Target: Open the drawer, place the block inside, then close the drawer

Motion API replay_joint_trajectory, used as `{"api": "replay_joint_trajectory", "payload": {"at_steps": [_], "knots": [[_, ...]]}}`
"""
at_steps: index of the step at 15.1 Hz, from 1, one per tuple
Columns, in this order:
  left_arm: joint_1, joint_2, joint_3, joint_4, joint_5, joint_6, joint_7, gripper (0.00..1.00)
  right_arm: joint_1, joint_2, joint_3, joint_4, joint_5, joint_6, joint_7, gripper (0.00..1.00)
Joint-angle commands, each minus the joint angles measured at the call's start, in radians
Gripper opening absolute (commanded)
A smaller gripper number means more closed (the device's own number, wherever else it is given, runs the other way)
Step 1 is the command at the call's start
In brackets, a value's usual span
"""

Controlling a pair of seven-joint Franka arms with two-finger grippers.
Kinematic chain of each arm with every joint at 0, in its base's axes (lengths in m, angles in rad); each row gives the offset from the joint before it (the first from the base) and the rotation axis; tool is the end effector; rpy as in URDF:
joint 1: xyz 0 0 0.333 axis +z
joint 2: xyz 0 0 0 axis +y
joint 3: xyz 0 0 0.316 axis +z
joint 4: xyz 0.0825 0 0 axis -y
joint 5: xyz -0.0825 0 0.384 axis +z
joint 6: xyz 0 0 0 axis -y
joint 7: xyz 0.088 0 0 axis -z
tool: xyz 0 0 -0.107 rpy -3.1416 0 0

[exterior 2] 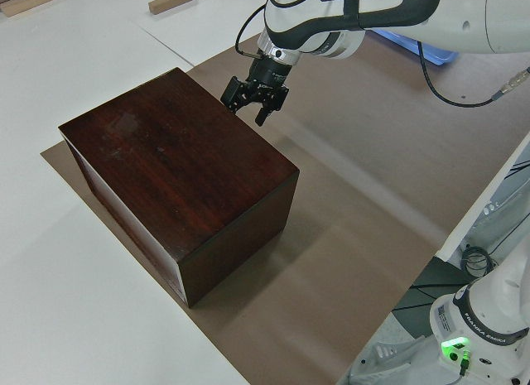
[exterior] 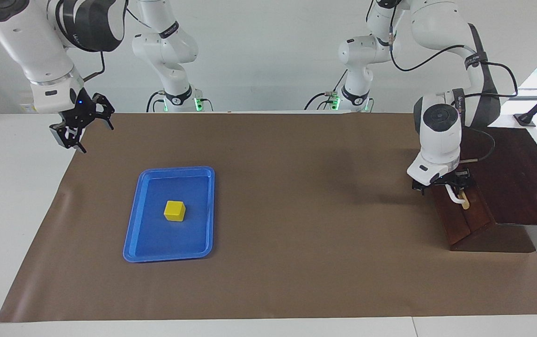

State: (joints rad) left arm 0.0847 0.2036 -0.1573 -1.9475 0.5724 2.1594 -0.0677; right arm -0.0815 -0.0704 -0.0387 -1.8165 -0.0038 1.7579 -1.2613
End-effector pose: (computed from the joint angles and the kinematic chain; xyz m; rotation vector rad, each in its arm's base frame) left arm 0.6035 -0.0185 0.3841 -2.6637 0.4321 -0.0628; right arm 0.5378 -0.0659 0.5623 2.6363 1.6933 0.0132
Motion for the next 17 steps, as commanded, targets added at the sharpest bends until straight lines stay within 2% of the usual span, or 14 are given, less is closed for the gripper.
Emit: {"api": "replay_joint_trajectory", "payload": {"at_steps": [1,5,10,13,17], "knots": [[-0.008,0.002,0.001,-0.024,0.027,0.037,-0.061,1.00,-0.004,0.067,0.007,-0.004,0.040,0.041,-0.128,1.00],[-0.078,0.017,-0.002,-0.008,0.015,0.039,-0.194,1.00,-0.003,0.153,0.060,-0.006,0.053,0.143,-0.162,1.00],[-0.174,0.017,-0.002,0.007,-0.078,0.008,-0.297,1.00,0.028,0.227,0.068,-0.055,0.133,0.297,-0.173,1.00],[-0.218,0.020,-0.002,0.044,-0.124,-0.035,-0.339,1.00,0.042,0.251,0.068,-0.121,0.264,0.411,-0.314,1.00],[-0.244,0.022,-0.002,0.068,-0.151,-0.061,-0.345,1.00,0.005,0.332,0.068,-0.119,0.428,0.417,-0.481,1.00]]}}
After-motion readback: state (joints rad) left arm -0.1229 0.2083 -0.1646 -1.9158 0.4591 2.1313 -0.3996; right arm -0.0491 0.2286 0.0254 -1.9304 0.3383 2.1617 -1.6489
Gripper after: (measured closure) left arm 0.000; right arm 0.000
